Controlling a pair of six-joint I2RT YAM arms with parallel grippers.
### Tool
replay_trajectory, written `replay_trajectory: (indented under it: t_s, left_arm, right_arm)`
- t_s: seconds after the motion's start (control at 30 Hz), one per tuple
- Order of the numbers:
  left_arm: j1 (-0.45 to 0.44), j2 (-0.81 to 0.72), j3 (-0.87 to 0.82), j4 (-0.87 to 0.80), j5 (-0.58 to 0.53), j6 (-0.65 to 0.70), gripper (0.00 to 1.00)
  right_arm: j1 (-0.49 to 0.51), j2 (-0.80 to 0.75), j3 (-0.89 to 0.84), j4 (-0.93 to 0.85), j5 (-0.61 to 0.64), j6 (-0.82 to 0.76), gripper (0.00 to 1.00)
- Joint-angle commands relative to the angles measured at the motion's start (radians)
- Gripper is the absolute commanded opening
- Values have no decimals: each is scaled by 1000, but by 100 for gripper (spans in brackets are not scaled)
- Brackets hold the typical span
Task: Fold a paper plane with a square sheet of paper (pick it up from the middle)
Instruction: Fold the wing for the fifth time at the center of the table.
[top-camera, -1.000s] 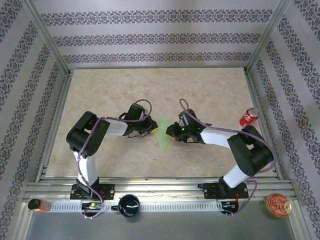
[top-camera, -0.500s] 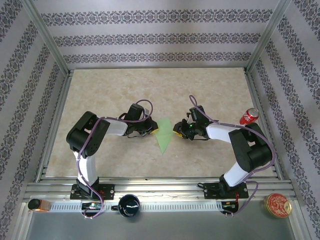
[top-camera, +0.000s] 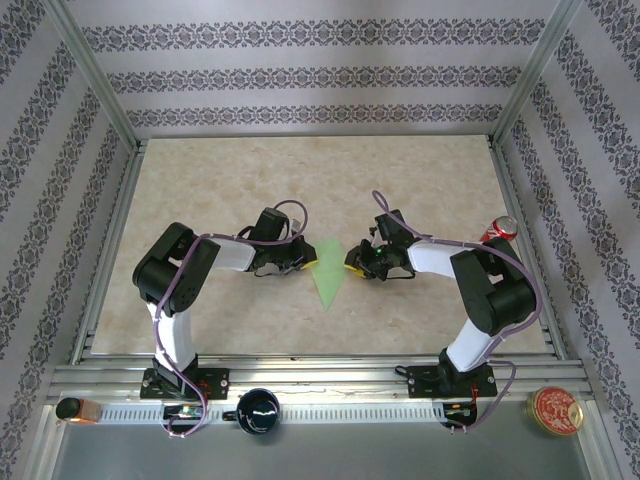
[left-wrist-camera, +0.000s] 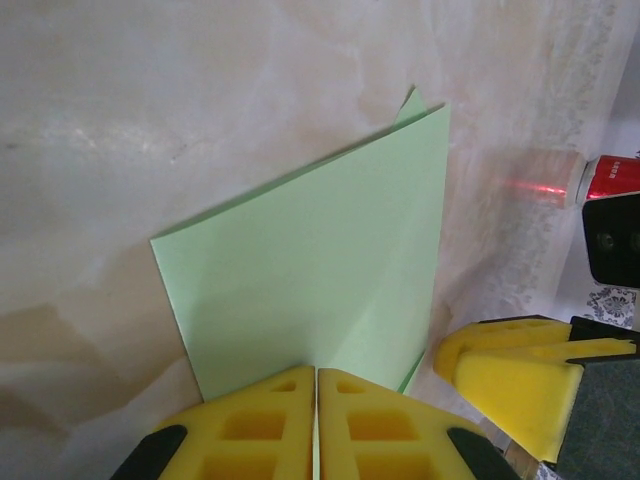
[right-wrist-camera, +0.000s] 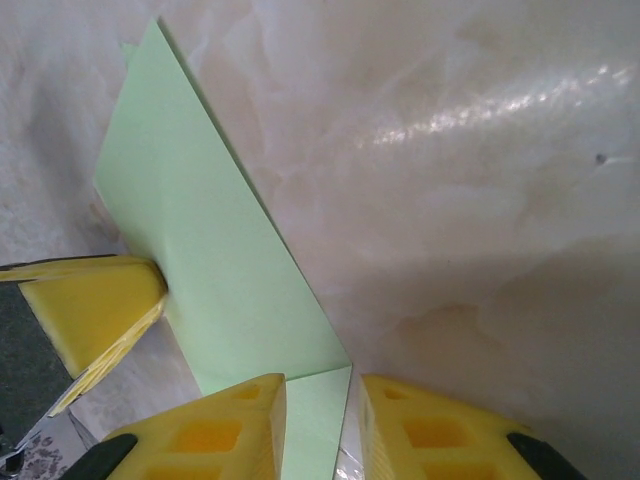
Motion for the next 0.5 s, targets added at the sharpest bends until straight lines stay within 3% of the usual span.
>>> replay_trajectory:
  t_s: [0.0, 0.47]
  left_arm:
    - [-2, 4, 18, -52, 23, 23, 10]
    - [-2, 6, 40, -69, 25, 26, 9]
  right_arm:
    - [18, 28, 31, -42, 6, -30, 27]
    - [48, 37, 44, 34, -31, 23, 25]
